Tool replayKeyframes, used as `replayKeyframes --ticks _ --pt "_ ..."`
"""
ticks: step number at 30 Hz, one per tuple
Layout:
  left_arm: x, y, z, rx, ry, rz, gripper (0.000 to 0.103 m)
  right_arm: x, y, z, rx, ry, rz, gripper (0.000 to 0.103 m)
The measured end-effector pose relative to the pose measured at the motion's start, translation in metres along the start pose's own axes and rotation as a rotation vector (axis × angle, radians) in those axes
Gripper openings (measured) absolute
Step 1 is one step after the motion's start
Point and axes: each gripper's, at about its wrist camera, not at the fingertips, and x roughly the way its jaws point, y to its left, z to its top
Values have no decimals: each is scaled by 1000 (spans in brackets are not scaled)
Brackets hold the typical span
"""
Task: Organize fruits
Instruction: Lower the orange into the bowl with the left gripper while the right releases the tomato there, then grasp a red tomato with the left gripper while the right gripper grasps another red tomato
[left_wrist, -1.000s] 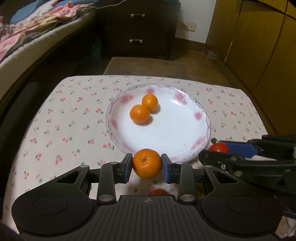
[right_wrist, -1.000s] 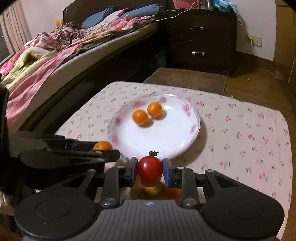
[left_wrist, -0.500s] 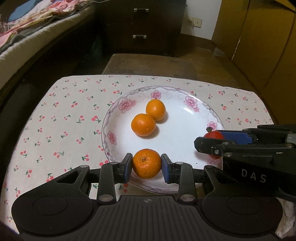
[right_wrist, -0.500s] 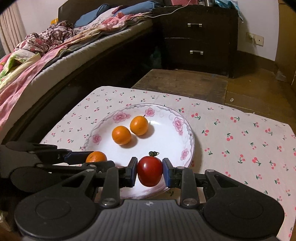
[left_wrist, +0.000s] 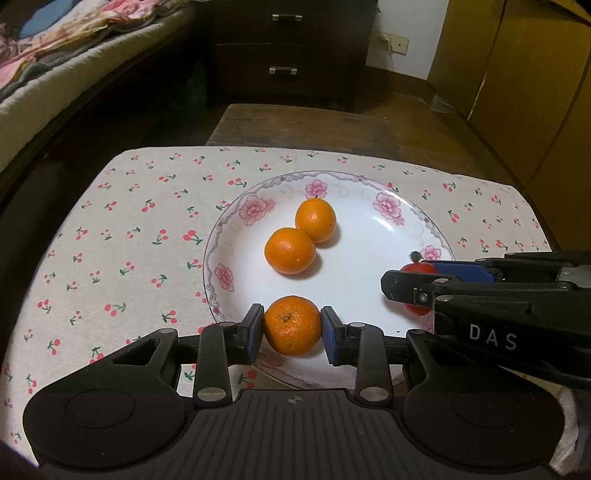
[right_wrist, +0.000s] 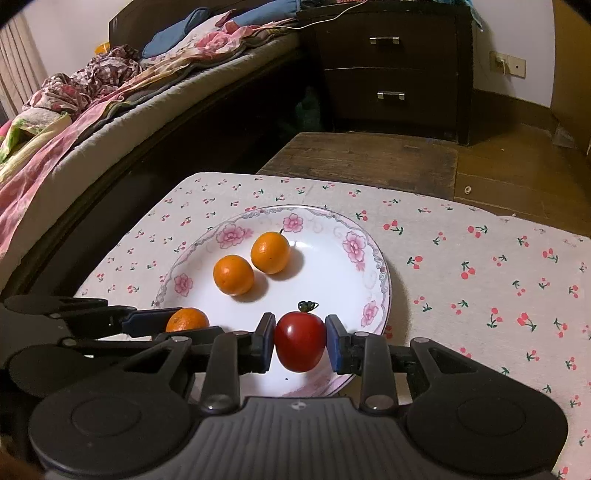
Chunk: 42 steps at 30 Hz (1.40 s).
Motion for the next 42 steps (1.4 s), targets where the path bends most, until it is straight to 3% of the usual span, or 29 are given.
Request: replayKeyframes --ticks 25,35,42 --pt "-34 -3 4 -3 -68 -8 49 -41 6 11 17 -93 -1 31" --pt "-43 -1 -4 -15 -71 4 52 -52 10 -1 6 -75 -26 32" --pt "-52 1 -17 -34 -54 10 67 -63 10 -17 40 -63 -19 32"
